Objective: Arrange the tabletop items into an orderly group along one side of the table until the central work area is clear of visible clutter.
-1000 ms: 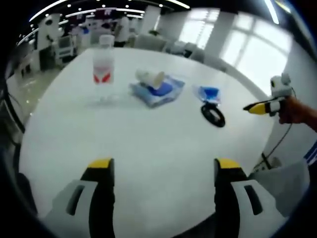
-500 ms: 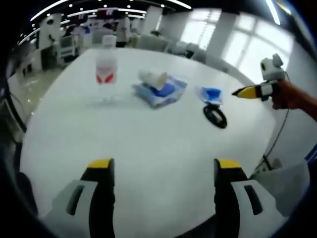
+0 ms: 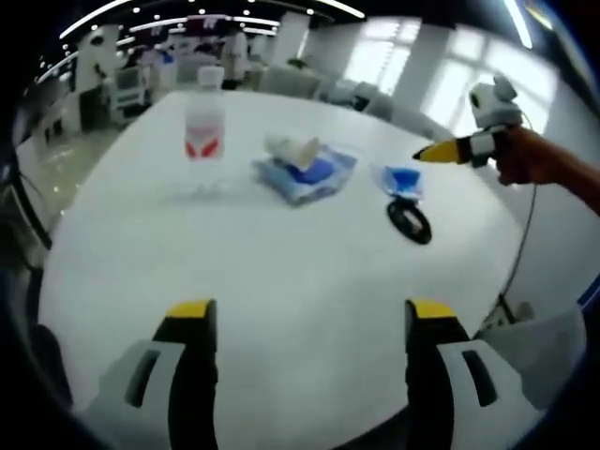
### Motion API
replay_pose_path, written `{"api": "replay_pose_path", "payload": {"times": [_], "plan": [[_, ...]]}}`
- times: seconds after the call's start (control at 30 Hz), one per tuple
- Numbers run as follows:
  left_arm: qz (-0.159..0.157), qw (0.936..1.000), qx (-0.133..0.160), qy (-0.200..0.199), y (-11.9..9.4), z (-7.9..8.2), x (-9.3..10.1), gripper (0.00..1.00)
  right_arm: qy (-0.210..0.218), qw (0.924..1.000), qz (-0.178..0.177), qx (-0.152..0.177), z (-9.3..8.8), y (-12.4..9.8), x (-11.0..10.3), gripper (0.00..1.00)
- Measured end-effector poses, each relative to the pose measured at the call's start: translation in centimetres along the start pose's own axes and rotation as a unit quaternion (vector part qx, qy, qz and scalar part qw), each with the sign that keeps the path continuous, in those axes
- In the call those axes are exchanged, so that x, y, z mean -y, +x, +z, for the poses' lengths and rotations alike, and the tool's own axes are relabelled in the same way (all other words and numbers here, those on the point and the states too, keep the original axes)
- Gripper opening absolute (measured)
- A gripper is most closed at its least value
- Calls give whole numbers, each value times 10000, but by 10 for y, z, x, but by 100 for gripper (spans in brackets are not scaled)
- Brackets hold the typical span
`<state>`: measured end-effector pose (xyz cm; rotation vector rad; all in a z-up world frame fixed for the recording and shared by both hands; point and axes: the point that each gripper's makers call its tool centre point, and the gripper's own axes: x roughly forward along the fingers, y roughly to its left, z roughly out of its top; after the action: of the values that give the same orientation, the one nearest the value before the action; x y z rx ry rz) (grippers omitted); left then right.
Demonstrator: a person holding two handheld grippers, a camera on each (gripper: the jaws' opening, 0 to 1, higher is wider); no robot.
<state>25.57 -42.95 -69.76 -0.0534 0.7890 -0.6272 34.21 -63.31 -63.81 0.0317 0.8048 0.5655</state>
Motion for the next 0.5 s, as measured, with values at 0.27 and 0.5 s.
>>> {"api": "replay_pose_path", "payload": {"times": [0.27, 0.5], "plan": [[7, 10000, 42, -3, -2, 2, -1, 79, -354, 9993, 64, 129, 24, 16, -8, 47], [15, 10000, 27, -17, -1, 1, -2, 79, -471, 9989, 13, -51, 22, 33, -4, 47]]}}
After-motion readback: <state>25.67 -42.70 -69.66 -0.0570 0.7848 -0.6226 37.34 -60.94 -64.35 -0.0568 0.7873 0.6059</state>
